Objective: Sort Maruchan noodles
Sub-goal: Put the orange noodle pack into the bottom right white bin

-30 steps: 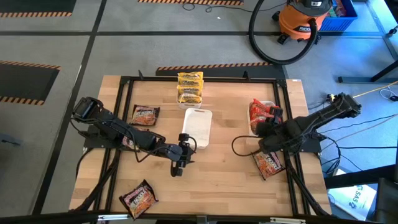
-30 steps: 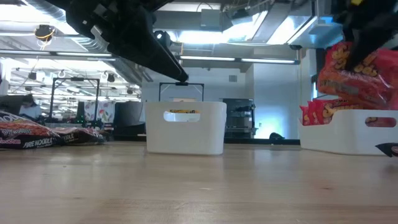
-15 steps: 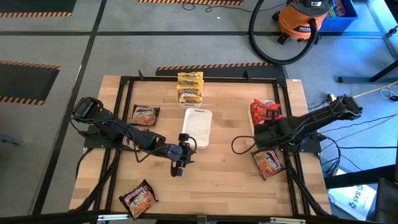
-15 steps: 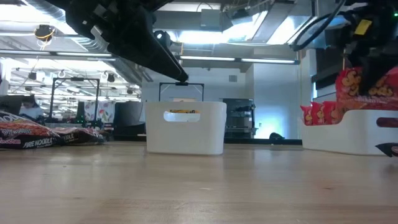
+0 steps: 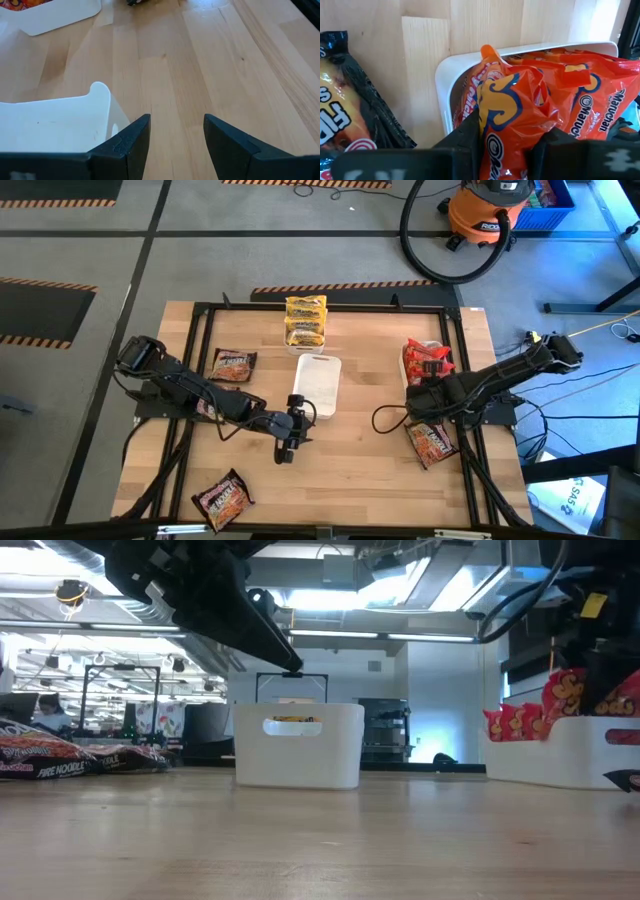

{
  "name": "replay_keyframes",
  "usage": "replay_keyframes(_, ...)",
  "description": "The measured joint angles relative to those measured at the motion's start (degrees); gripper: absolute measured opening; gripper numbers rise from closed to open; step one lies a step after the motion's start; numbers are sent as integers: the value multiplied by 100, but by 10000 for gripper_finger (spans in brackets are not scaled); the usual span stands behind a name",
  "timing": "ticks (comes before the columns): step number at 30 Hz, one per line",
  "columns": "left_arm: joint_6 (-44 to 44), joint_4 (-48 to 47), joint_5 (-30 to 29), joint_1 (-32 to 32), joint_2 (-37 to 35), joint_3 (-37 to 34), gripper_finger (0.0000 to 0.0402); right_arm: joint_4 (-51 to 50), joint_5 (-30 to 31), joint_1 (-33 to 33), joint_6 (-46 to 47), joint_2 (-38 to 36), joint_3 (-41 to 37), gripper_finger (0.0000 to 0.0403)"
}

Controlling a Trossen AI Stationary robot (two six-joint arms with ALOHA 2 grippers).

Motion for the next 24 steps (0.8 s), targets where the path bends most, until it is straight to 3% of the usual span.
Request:
replay_keyframes(5,0,1,0,0,0,0,179,9,-119,-107,-4,0,0,85)
replay_keyframes(16,45,1,24,-2,0,0,179,180,-555,-1104,-263,39,2,85)
replay_keyframes(24,46,3,24,-2,2,0,179,-186,-567,-1228,-287,66,404,85)
